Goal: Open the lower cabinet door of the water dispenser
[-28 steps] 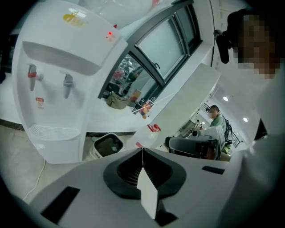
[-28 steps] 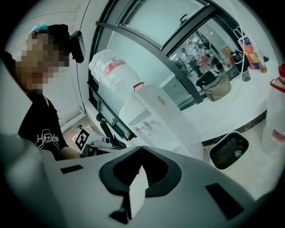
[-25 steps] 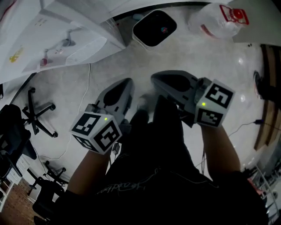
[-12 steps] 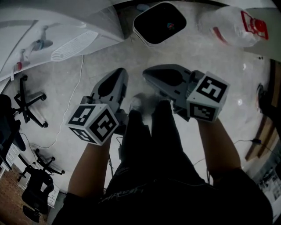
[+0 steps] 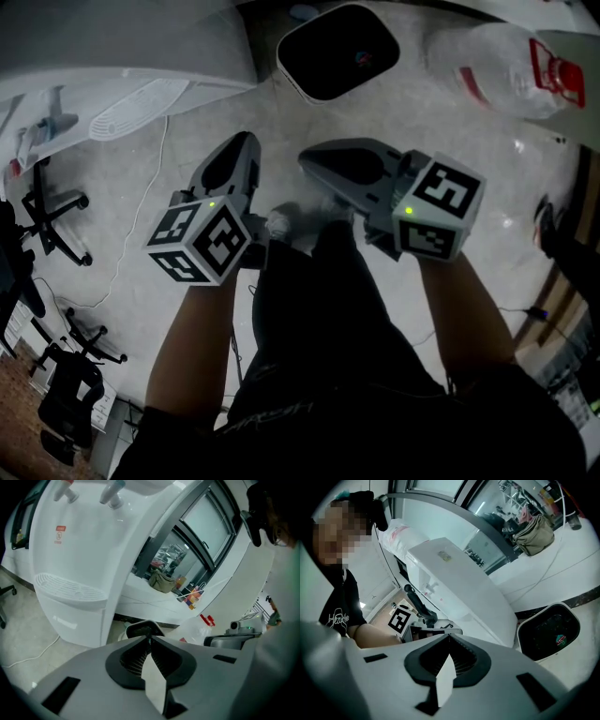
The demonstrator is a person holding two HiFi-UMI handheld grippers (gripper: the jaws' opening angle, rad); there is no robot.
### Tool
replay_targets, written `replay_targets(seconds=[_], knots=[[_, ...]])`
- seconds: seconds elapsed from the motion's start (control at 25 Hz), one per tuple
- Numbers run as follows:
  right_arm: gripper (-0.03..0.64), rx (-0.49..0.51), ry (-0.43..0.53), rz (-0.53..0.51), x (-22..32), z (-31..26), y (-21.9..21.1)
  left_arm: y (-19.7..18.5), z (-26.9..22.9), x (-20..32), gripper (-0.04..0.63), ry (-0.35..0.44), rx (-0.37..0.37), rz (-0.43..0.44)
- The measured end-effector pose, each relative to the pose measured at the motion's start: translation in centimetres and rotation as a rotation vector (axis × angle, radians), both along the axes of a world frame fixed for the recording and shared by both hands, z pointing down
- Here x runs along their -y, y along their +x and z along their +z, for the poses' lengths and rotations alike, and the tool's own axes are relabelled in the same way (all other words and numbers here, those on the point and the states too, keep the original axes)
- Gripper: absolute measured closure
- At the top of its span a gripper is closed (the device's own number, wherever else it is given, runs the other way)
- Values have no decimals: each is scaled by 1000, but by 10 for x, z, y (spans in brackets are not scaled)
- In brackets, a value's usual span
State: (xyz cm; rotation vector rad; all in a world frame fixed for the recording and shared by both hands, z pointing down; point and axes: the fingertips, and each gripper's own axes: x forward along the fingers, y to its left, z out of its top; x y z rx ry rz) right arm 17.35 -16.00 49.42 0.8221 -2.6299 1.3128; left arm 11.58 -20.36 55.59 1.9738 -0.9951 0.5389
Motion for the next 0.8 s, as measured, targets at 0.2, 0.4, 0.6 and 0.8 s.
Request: replay_targets(seconds=[0.2,0.4,0.6,0.8], knots=[[603,-17,-22,-23,7,10,16,-1,17,20,583,17,48,-72],[603,1,-42,-13,13,20,28,-9,37,37,514,37,110,-138],[603,10,-74,-28,13,29,33,-17,58,53,445,37,169,-199],[603,-1,-82,-35,6,37,41,-20,75,61,360,35,183,-261]])
